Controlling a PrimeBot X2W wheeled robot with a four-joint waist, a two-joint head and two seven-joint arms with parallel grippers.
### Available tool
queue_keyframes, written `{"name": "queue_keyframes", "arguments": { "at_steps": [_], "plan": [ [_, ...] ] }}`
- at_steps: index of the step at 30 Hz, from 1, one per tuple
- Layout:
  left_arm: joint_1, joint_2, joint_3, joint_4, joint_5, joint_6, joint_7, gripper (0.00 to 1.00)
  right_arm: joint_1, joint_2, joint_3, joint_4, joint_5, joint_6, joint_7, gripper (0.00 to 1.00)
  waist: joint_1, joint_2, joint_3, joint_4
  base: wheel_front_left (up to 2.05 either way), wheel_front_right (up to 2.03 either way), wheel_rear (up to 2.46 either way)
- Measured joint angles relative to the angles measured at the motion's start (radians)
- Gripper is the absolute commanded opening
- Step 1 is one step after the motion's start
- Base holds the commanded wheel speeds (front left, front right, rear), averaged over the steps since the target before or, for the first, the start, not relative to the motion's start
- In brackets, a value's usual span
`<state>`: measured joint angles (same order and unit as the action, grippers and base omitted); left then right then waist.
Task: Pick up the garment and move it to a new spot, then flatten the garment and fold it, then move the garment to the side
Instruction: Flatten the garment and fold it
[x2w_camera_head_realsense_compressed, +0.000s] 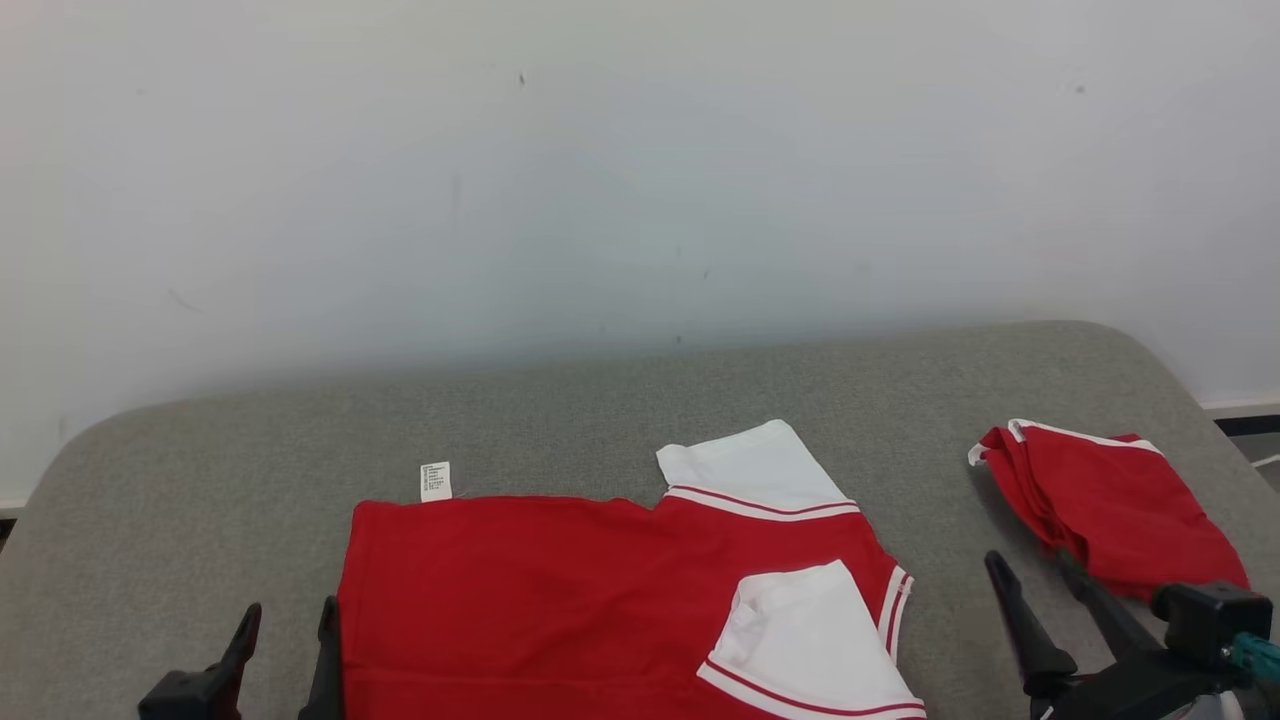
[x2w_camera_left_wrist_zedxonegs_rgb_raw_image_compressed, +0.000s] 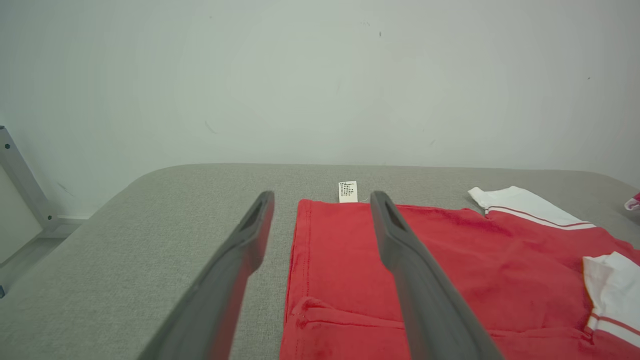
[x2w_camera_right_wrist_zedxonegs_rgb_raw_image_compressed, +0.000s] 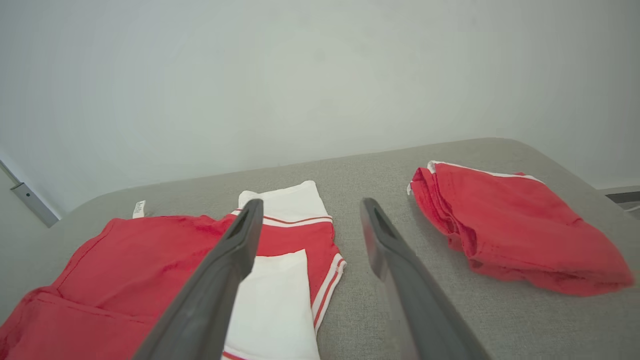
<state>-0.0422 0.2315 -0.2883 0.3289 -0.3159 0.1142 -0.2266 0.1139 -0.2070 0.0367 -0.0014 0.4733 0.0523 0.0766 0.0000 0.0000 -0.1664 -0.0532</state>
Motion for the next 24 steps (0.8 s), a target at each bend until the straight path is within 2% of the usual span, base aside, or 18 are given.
{"name": "queue_keyframes", "arguments": {
  "at_steps": [12, 24],
  "plan": [
    [0.023, 0.012, 0.011, -0.015, 0.030, 0.002, 0.012, 1.00, 0.005, 0.008, -0.031, 0.039, 0.002, -0.008, -0.077, 1.00, 0.0000, 0.0000, 0.016, -0.018, 0.00, 0.00, 0.00],
    [0.023, 0.016, 0.006, -0.021, 0.053, 0.008, 0.036, 1.00, 0.001, 0.015, -0.025, 0.079, 0.002, 0.002, -0.111, 1.00, 0.0001, -0.0001, 0.027, -0.009, 0.00, 0.00, 0.00]
  ]
}}
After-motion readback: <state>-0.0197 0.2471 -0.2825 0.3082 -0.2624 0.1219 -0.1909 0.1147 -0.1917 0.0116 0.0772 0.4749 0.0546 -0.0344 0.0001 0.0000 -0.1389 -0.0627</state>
